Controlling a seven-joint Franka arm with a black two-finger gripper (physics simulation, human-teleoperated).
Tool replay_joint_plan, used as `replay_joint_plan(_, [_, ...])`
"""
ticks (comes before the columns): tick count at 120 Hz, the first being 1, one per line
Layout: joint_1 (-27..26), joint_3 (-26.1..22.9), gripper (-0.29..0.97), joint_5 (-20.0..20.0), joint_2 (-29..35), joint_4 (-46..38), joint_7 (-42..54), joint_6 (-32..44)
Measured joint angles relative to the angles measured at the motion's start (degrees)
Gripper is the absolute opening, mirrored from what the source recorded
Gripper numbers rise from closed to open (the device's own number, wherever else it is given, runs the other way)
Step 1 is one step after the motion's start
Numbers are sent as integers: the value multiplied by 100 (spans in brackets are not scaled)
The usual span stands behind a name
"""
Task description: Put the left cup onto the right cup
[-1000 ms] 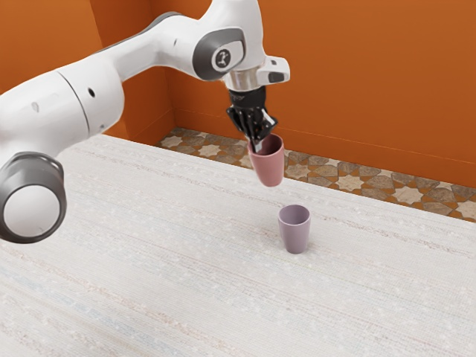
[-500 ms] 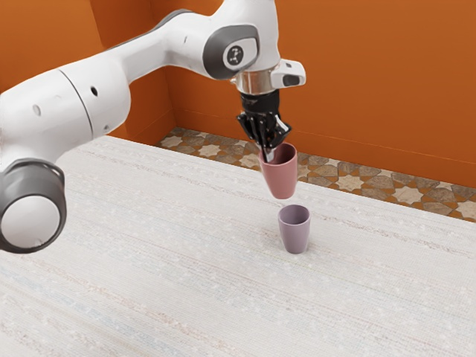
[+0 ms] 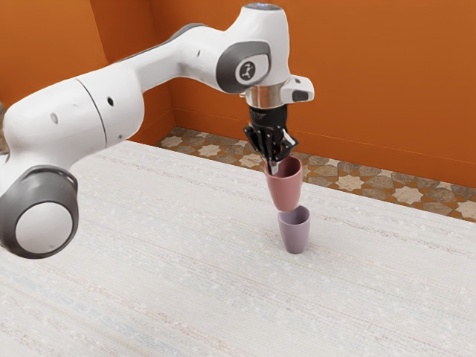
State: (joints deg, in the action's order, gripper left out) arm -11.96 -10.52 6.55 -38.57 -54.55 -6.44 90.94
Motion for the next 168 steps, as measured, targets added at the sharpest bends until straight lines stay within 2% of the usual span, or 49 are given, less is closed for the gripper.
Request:
replay_joint_plan(85, [10,-255,-10,446,-438,385,-162,61])
replay_joint_plan(145, [64,-354,-10,662,-470,399,-250,129])
replay_joint_plan(168, [152,-547,-10,843,-506,391,-273,199])
